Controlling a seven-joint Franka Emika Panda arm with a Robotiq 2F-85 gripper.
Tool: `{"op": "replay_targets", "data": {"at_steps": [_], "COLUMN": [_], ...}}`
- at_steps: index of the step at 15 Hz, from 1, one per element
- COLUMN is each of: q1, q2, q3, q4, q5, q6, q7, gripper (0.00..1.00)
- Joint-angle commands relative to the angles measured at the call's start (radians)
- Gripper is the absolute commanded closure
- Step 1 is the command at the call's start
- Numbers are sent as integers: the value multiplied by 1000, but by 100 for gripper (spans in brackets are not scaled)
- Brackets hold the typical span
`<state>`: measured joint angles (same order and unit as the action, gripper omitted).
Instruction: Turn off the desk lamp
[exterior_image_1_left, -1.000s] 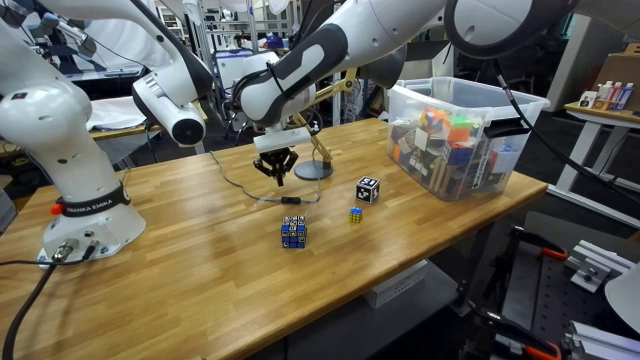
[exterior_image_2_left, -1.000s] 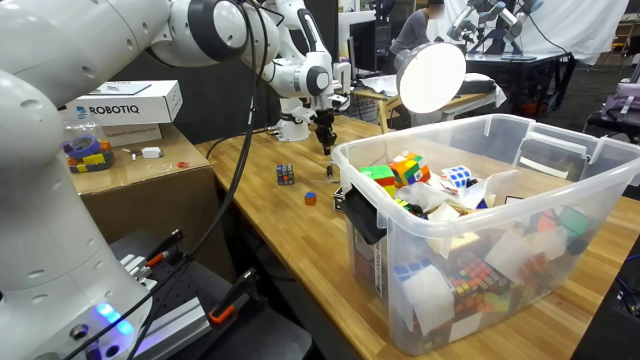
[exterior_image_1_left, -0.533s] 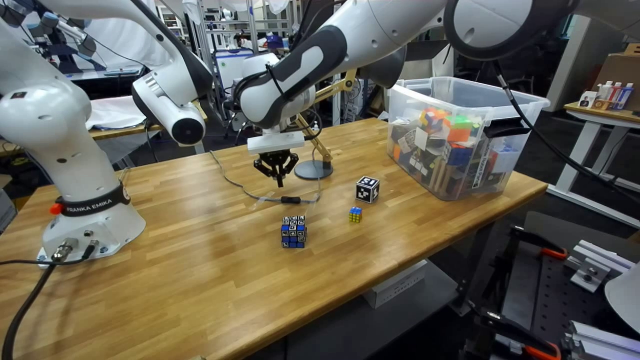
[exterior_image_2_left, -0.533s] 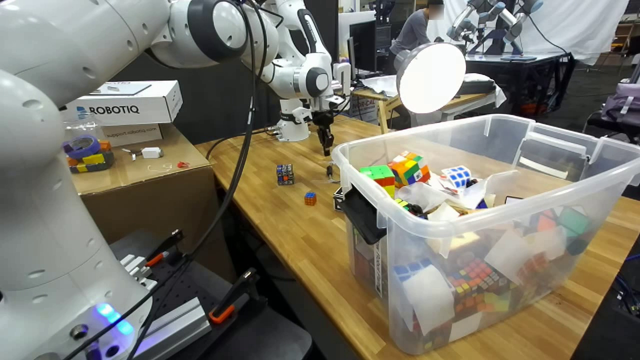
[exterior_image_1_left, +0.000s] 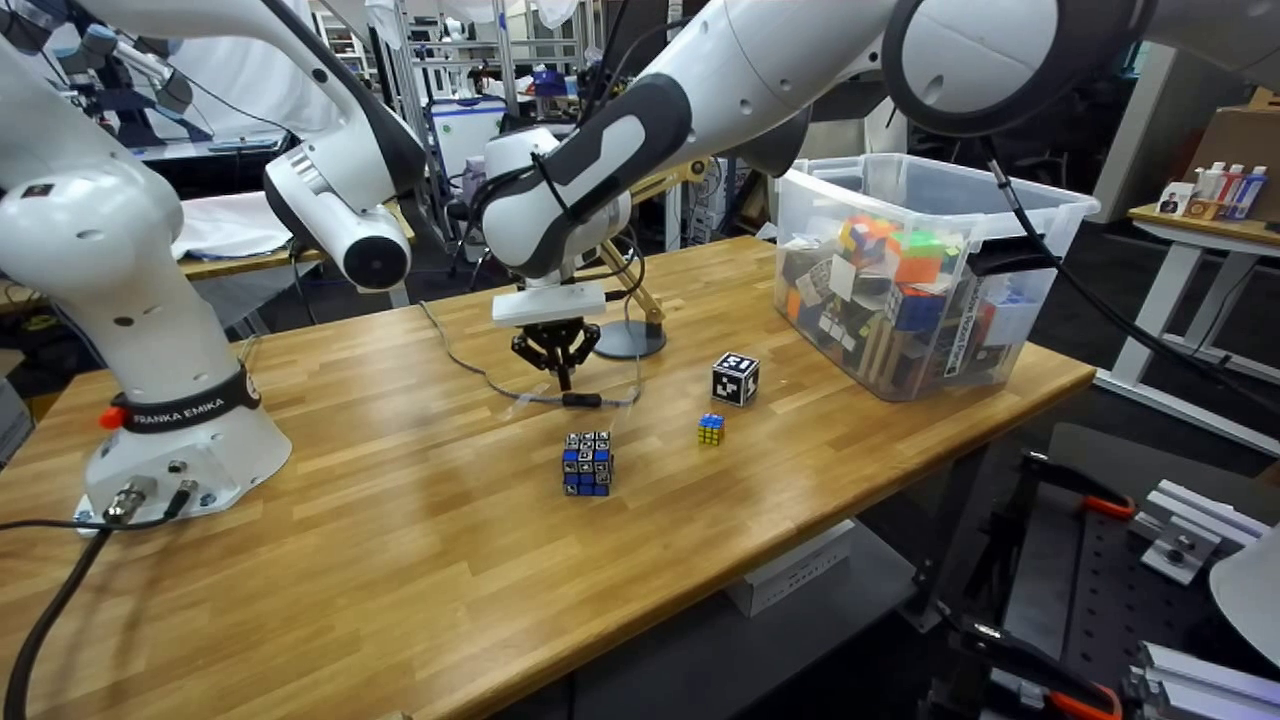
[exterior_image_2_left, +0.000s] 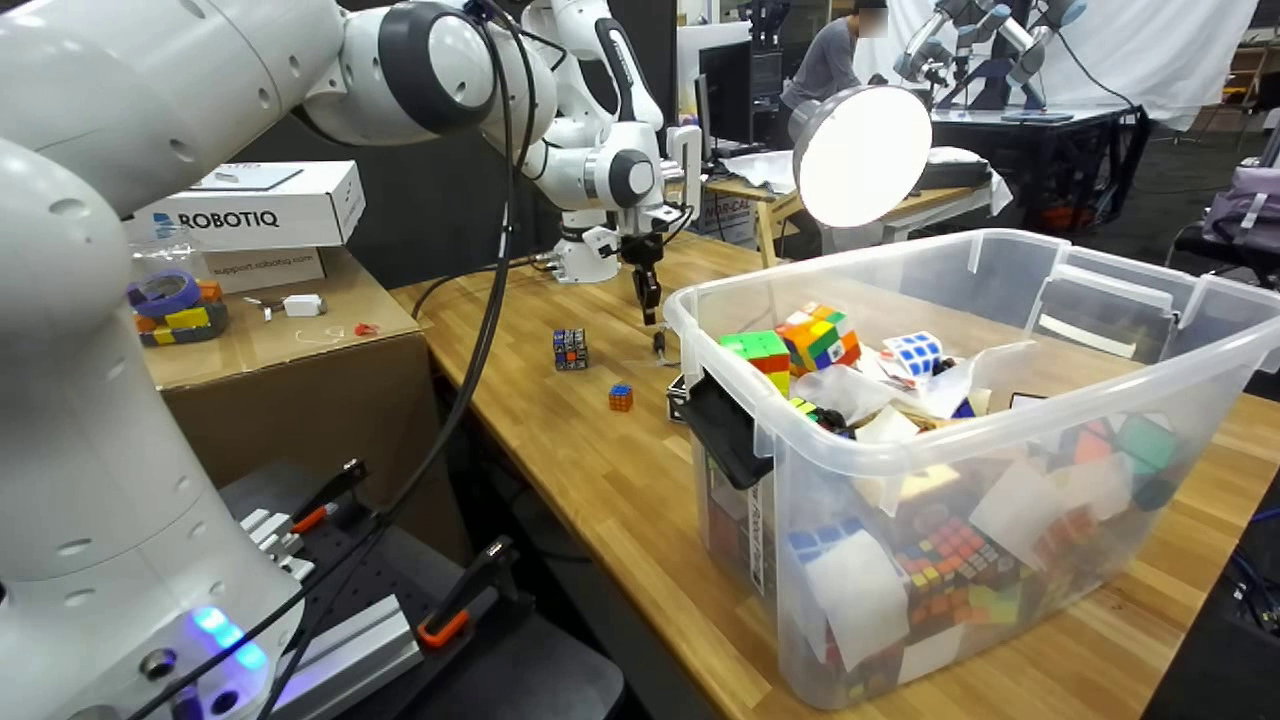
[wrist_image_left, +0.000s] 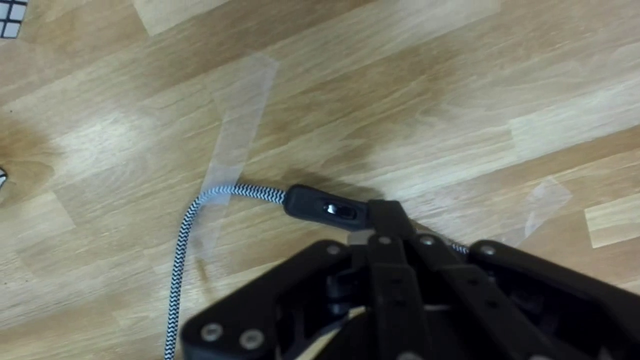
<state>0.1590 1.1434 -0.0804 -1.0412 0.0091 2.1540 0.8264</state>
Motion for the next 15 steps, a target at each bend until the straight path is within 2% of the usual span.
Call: {"op": "replay_targets", "data": {"at_steps": [1, 15], "q1": [3, -6], "q2": [-16, -22], "q3": [-10, -5], "q4": [-23, -71], "q5": [10, 17], "q6": [16, 42], "q7": [28, 50], "gripper": [100, 100]}}
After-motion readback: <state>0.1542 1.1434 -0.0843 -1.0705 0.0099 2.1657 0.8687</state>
